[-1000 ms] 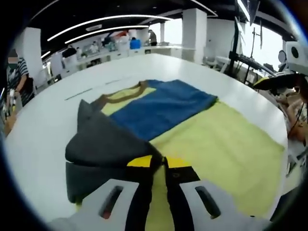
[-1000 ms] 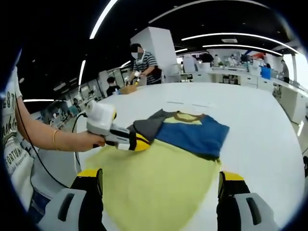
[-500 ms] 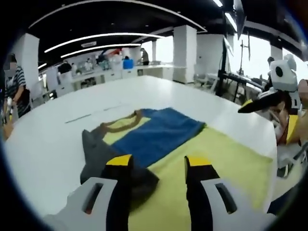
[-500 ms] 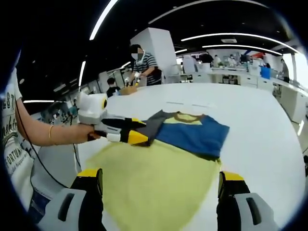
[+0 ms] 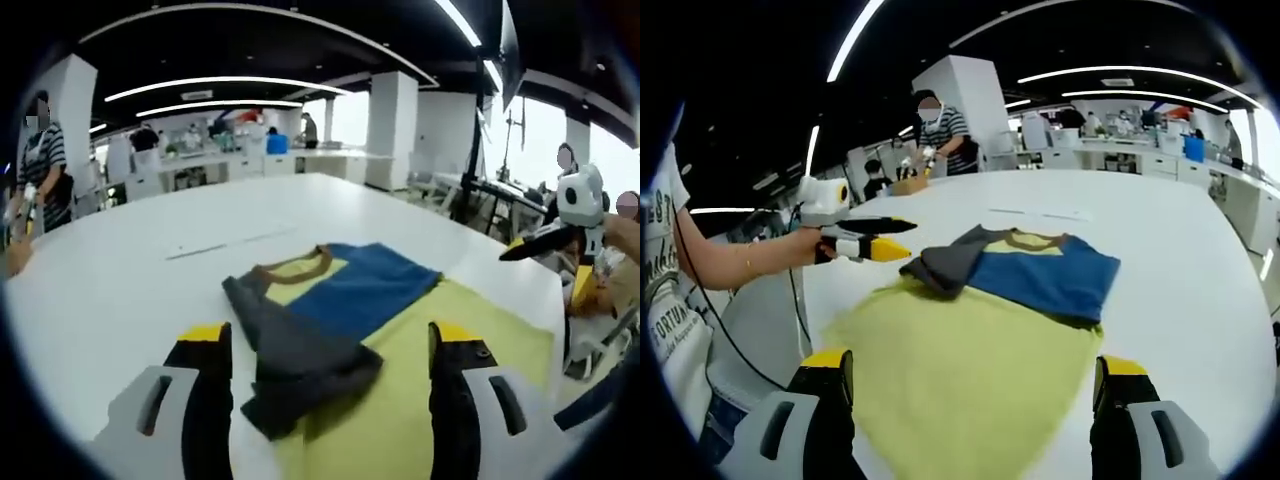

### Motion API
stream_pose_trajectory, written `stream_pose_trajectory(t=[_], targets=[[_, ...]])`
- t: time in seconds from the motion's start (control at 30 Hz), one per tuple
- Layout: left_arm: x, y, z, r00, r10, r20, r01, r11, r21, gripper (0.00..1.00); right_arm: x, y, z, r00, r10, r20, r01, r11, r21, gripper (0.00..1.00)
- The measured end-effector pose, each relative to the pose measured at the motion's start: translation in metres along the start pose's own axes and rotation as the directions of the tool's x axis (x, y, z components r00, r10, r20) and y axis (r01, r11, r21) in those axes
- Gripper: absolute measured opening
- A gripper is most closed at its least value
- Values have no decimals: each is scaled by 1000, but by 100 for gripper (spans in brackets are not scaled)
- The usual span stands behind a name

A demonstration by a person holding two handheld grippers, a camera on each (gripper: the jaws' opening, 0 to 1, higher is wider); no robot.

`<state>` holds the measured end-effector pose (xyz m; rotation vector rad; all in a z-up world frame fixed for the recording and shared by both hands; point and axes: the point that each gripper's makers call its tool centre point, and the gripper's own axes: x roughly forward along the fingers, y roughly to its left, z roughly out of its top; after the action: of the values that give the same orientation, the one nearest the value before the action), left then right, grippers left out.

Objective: Fold the garment on the visible template until the final outline fits inside the template.

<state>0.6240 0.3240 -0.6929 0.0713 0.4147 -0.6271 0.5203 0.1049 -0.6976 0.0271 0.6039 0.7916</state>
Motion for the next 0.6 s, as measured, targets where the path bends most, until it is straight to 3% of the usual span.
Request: stream_pose_trajectory(t=[0.4, 0.6], targets=[[-28, 45, -15, 997, 76, -8, -76, 995, -70, 81, -1, 3, -4, 1000, 7, -15, -7, 1000, 7, 99], [-36, 58, -26, 995, 96, -32, -98, 993, -65, 77, 0, 3, -4, 1000, 4, -18, -4, 1000, 11, 99]])
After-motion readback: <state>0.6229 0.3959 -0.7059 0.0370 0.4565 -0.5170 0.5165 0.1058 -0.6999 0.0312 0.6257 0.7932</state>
